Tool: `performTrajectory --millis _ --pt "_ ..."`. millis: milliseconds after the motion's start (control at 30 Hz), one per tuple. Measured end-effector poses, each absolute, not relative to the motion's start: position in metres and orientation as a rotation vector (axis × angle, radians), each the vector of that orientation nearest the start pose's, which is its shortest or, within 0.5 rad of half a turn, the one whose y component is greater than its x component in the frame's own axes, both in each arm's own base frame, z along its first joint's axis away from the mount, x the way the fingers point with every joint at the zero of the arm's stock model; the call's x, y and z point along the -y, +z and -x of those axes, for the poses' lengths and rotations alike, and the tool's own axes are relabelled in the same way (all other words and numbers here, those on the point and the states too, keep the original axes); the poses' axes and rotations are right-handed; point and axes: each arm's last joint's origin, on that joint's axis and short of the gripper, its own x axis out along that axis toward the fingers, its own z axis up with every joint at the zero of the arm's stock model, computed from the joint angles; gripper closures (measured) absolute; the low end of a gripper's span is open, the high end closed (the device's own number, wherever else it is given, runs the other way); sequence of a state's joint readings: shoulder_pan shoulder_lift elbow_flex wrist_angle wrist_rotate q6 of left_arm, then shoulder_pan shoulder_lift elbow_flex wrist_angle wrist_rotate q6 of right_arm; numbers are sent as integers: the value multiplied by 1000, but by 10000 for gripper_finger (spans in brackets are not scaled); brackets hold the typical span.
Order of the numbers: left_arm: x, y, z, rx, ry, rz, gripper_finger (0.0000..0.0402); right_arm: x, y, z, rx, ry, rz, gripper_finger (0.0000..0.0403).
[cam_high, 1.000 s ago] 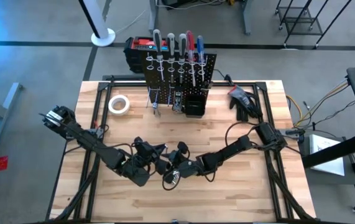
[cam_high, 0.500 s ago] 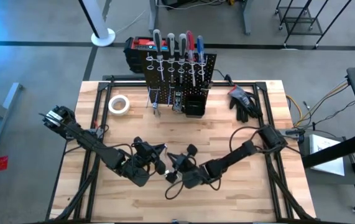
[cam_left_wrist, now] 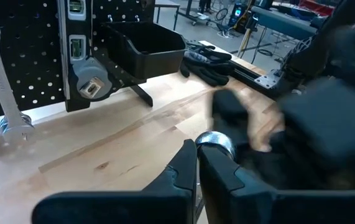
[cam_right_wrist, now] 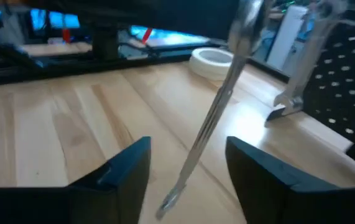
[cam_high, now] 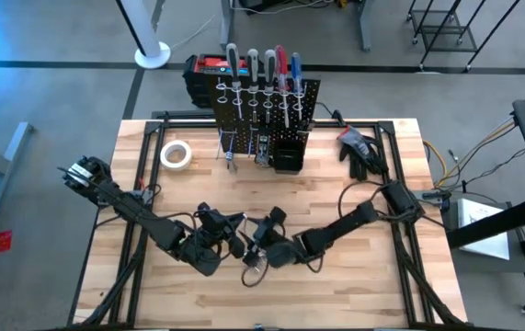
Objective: Hang tools onto peg board
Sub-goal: Hang the wrench on the peg board
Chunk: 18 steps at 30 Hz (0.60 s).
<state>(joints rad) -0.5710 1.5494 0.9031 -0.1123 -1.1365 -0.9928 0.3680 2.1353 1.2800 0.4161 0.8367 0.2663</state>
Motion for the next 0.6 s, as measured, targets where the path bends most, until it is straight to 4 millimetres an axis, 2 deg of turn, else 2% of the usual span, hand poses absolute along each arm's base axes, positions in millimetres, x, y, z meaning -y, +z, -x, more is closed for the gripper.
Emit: performTrajectory --millis 67,133,300,333,600 --pt "143 213 -270 -183 705 374 401 -128 143 -429 -309 -480 -50 199" --pt "142 213 -270 -182 705 377 401 -121 142 -431 -315 -480 -59 229" --pt "143 213 -269 -184 704 380 401 -120 140 -430 -343 -463 19 373" --pt "142 214 -268 -192 700 378 401 -120 140 -430 -344 -465 28 386" --pt "136 220 -255 -294 677 329 401 -122 137 -429 -362 -374 11 400"
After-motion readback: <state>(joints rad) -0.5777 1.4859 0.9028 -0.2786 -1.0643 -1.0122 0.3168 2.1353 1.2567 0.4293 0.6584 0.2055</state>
